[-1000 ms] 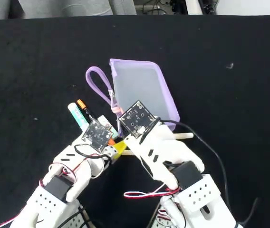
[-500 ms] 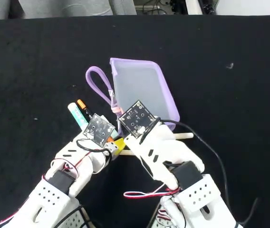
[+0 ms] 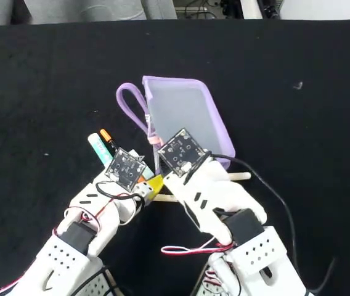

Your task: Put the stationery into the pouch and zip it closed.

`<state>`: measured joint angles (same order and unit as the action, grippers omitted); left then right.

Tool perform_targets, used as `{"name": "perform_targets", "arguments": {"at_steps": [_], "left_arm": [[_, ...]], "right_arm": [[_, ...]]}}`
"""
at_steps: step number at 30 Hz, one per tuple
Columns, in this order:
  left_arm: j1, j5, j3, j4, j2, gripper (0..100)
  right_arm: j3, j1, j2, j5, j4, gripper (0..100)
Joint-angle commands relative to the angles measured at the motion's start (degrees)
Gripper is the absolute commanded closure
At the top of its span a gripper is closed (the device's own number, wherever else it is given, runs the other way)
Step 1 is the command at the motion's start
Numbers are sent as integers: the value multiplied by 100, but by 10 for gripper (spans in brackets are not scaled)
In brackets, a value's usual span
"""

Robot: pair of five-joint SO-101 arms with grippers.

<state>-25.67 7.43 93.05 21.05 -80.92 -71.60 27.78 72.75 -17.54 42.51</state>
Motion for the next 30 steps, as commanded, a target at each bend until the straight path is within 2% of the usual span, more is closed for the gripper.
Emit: {"name": "perform_targets", "arguments": {"at_steps": [1, 11, 21, 28, 30], "left_arm": [[57, -18, -251, -360, 185, 775], [189, -9, -479, -1415, 1749, 780], [136, 0, -400, -2224, 1846, 787], [57, 0, -347, -2426, 1846, 973], [-22, 0, -347, -2418, 1846, 968]], "right_arm": [[330, -123, 110, 35, -149, 987], [365, -105, 110, 35, -97, 987], [400, -105, 110, 35, 44, 988], [549, -105, 119, 35, 220, 988], [549, -123, 119, 35, 220, 988]]}}
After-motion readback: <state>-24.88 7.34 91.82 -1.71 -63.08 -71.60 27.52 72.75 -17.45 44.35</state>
